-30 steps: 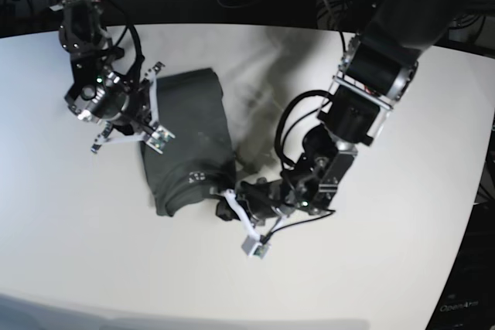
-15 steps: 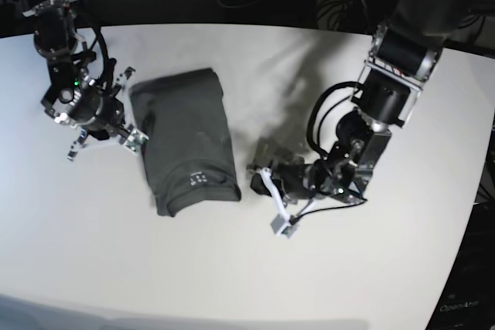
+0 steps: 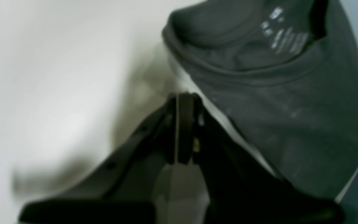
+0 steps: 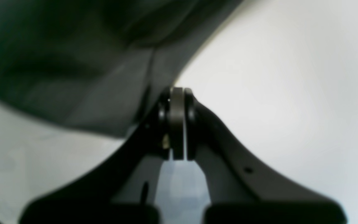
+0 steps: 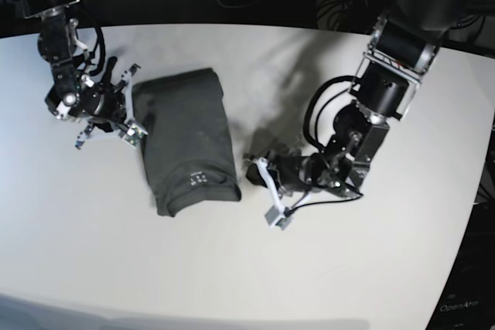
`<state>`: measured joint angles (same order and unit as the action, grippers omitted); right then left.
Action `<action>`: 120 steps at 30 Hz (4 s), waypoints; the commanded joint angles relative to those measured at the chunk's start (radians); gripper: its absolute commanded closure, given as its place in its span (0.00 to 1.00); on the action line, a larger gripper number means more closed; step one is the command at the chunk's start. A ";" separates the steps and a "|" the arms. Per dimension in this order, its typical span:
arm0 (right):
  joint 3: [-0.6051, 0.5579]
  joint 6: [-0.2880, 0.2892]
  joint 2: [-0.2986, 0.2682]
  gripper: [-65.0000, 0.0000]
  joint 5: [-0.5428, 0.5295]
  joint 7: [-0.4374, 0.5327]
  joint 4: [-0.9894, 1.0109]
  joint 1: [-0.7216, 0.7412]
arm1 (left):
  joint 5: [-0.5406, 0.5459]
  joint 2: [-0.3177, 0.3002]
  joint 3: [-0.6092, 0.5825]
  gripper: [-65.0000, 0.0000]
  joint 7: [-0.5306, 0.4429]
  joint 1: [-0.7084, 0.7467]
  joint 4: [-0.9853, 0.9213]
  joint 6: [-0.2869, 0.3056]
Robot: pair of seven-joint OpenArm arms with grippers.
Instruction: Fold the T-shirt properly
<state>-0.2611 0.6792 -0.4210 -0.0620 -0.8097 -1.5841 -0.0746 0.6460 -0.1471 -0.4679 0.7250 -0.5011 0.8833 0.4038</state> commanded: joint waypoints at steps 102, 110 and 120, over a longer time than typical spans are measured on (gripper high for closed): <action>0.349 0.019 0.110 1.00 0.139 0.036 0.001 -0.187 | 0.100 -0.035 -0.016 0.97 0.104 0.172 0.204 0.004; 0.365 0.019 0.118 1.00 0.141 0.042 -0.085 -0.248 | 0.102 -0.004 -0.021 0.97 0.106 0.206 0.204 0.004; 0.366 0.019 0.118 1.00 0.143 0.039 -0.108 -0.253 | 0.104 -0.004 -0.016 0.97 0.106 0.243 0.222 0.005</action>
<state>0.1036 0.6880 -0.2966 0.0654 -0.7368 -1.6897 -0.3191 0.7662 -0.1497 -0.4824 0.8047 -0.2523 1.0973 0.4133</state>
